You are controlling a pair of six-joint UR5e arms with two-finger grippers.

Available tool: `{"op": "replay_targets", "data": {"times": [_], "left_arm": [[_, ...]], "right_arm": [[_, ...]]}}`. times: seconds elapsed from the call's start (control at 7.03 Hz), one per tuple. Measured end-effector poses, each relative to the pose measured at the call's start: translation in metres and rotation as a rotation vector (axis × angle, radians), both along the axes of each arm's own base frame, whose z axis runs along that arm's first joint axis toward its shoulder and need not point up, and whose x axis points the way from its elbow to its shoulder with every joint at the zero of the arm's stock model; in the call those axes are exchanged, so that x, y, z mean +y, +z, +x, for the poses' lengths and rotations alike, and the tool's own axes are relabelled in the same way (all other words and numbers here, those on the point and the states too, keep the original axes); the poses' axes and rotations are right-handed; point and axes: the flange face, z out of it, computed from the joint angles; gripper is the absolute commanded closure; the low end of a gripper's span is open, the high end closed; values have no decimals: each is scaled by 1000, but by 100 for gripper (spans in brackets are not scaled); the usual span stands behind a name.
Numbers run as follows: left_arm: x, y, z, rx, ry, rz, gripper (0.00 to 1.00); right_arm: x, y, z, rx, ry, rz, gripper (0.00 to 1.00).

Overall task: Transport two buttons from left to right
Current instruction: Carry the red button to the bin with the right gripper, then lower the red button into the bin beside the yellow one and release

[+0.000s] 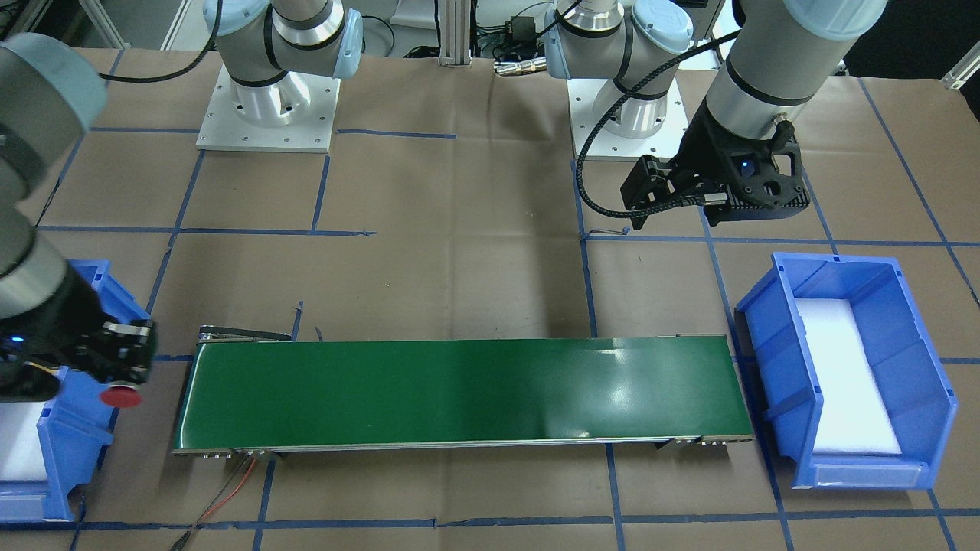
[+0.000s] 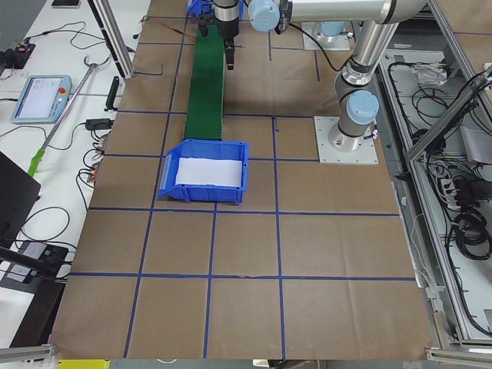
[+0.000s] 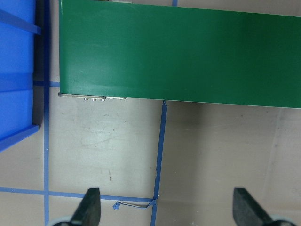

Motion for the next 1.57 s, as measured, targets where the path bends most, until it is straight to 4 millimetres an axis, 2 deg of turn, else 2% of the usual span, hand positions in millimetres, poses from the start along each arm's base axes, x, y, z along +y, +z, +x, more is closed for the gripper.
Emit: {"op": "replay_targets", "data": {"times": [0.14,0.28,0.43,0.57,0.71,1.0,1.28,1.57], "left_arm": [[-1,0,0,1,1,-1,0],[-1,0,0,1,2,-1,0],[-1,0,-1,1,3,-1,0],[-1,0,-1,1,3,-1,0],[-1,0,-1,1,3,0,0],[-2,0,-2,1,3,0,0],[-2,0,-2,1,3,-1,0],[-2,0,-2,1,3,-1,0]], "right_arm": [[-4,25,-59,16,19,-26,97],[-7,33,-115,29,33,-35,97],[-12,13,-157,23,33,-11,97],[-18,-18,-186,7,30,25,97],[-25,-50,-203,-12,33,62,97],[-38,-104,-217,-35,38,103,97],[-47,-140,-222,-45,35,117,97],[-44,-163,-220,-62,29,144,97]]}}
